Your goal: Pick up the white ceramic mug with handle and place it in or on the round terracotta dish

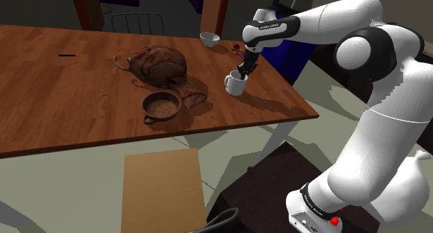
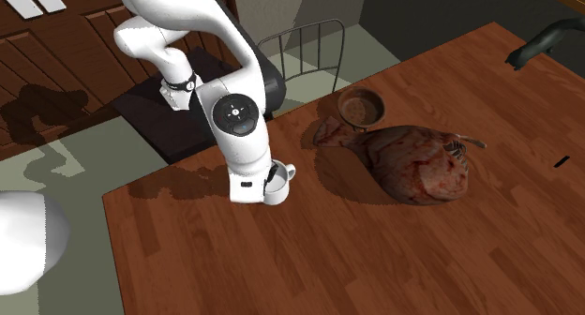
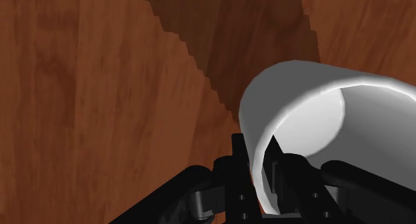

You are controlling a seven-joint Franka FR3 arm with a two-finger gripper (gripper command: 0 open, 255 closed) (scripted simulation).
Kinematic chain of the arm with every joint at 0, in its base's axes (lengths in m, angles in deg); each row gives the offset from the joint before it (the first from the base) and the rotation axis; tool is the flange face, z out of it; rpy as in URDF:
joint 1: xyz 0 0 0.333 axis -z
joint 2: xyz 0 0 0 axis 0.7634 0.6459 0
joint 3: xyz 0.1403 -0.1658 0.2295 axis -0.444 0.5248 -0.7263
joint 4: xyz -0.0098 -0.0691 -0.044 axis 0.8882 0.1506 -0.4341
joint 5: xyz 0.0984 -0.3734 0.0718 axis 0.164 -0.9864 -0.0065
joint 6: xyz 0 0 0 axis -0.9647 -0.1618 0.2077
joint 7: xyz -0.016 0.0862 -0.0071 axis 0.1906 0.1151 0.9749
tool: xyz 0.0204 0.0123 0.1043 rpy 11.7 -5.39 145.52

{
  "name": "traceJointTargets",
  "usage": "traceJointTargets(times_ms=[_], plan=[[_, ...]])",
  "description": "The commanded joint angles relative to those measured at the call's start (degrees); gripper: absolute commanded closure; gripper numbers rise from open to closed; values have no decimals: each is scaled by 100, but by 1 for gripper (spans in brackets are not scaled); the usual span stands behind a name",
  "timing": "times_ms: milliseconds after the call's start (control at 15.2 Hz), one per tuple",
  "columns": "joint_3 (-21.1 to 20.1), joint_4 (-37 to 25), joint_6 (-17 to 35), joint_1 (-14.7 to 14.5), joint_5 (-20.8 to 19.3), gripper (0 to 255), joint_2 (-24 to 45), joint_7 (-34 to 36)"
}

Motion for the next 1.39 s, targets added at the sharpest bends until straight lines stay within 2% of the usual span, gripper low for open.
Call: traceJointTargets(times_ms=[0,1254,1320], plan=[[2,-65,-124,-9,-13,255,-61,16],[29,-1117,-1471,-7,-81,255,-361,60],[-13,-1075,-1469,-90,-96,255,-404,186]])
